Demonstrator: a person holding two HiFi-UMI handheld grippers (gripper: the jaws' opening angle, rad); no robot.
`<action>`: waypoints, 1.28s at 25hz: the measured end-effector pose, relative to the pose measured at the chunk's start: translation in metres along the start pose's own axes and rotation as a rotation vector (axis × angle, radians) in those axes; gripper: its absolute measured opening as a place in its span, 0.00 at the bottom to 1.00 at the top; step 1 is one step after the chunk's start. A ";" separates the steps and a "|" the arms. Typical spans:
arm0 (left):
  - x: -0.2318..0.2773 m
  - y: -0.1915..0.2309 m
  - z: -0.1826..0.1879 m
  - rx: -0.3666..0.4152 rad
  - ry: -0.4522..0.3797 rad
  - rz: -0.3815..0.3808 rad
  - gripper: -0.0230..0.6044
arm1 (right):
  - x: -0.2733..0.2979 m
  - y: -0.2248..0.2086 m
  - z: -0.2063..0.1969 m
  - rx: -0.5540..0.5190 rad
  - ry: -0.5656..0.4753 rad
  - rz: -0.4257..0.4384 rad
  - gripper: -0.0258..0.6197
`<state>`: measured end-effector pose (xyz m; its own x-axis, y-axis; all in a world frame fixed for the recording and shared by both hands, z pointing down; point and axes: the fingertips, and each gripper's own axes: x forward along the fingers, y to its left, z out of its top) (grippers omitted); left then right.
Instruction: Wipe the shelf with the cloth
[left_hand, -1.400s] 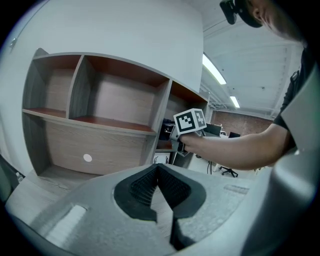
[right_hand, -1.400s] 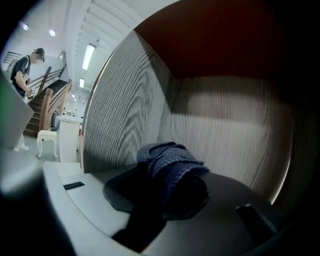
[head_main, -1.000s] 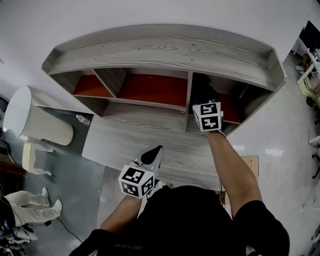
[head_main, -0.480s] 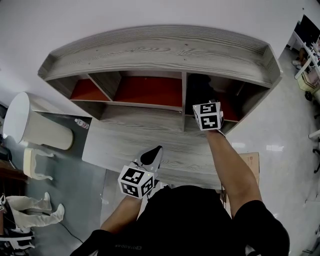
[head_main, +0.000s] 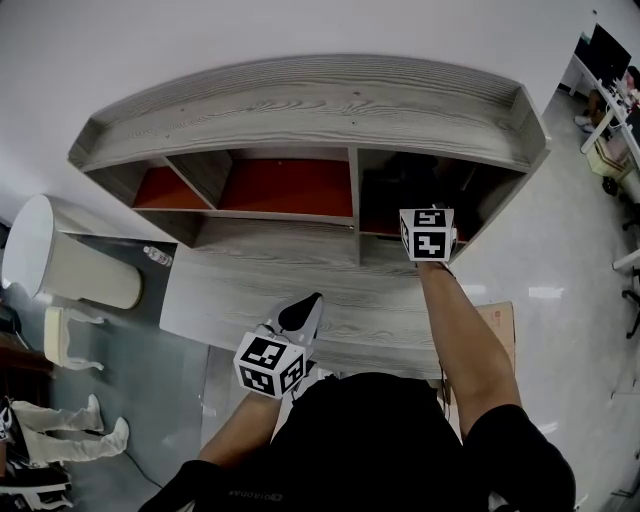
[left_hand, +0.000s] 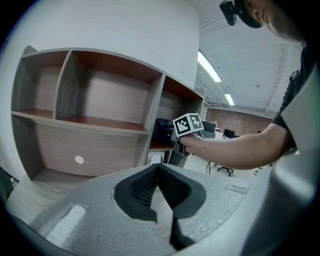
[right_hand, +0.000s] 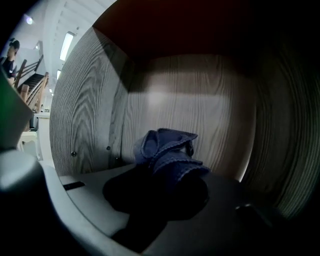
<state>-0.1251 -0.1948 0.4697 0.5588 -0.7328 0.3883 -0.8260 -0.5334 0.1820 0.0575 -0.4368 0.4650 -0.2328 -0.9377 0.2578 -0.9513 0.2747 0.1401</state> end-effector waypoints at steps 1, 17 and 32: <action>0.001 -0.001 0.000 0.002 0.000 -0.004 0.05 | -0.002 -0.004 -0.001 0.008 0.003 -0.009 0.19; 0.003 -0.012 0.002 0.015 -0.001 -0.029 0.05 | -0.018 -0.059 -0.014 0.097 0.025 -0.145 0.19; -0.005 -0.005 0.004 0.018 -0.014 -0.022 0.05 | -0.022 -0.072 -0.019 0.149 0.031 -0.184 0.19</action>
<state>-0.1238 -0.1903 0.4634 0.5778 -0.7266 0.3717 -0.8122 -0.5569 0.1739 0.1345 -0.4320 0.4673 -0.0488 -0.9616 0.2701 -0.9970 0.0632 0.0449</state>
